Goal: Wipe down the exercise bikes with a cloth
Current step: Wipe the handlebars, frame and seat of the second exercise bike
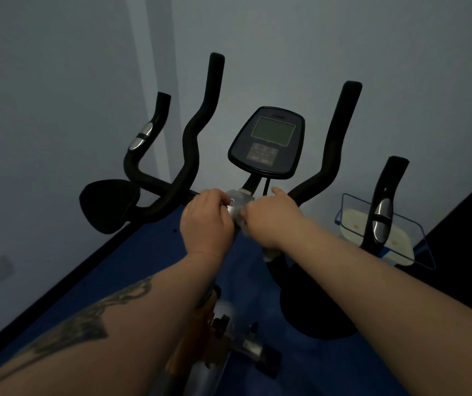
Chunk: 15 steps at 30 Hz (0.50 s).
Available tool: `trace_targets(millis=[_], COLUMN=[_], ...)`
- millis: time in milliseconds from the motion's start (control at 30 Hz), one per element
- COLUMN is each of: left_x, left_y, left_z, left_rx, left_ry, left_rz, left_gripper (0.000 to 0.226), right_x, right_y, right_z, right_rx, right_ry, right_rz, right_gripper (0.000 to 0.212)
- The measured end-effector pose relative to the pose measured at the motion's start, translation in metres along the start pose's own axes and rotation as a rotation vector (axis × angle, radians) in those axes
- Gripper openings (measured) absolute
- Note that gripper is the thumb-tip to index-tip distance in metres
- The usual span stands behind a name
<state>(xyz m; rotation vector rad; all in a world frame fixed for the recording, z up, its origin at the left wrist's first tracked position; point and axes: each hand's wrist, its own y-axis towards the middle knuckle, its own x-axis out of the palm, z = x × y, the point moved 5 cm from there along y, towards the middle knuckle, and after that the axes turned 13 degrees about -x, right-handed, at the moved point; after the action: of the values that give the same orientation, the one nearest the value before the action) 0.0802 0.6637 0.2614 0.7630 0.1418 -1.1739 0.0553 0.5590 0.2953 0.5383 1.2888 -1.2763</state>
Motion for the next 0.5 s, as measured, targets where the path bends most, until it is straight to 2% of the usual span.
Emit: trace_targets(millis=[67, 167, 300, 400, 500], left_x=[-0.001, -0.001, 0.004, 0.014, 0.016], left_y=[-0.001, 0.001, 0.007, 0.008, 0.009], left_z=[0.001, 0.003, 0.009, 0.01, 0.01], left_rx=[-0.006, -0.035, 0.053, 0.146, 0.16], left_ry=[0.02, 0.051, 0.208, 0.412, 0.493], left_rz=[-0.007, -0.041, -0.117, -0.169, -0.181], left_gripper=[0.016, 0.015, 0.009, 0.015, 0.016], right_x=[-0.003, 0.003, 0.009, 0.004, -0.004], right_y=[0.002, -0.007, -0.017, -0.01, 0.001], right_z=[0.004, -0.002, -0.009, -0.002, 0.003], right_rx=[-0.012, 0.0, 0.037, 0.021, -0.011], right_ry=[0.036, -0.073, -0.117, -0.083, -0.037], right_rz=[-0.012, -0.037, 0.078, -0.01, -0.073], right_gripper=[0.028, 0.034, 0.039, 0.037, 0.036])
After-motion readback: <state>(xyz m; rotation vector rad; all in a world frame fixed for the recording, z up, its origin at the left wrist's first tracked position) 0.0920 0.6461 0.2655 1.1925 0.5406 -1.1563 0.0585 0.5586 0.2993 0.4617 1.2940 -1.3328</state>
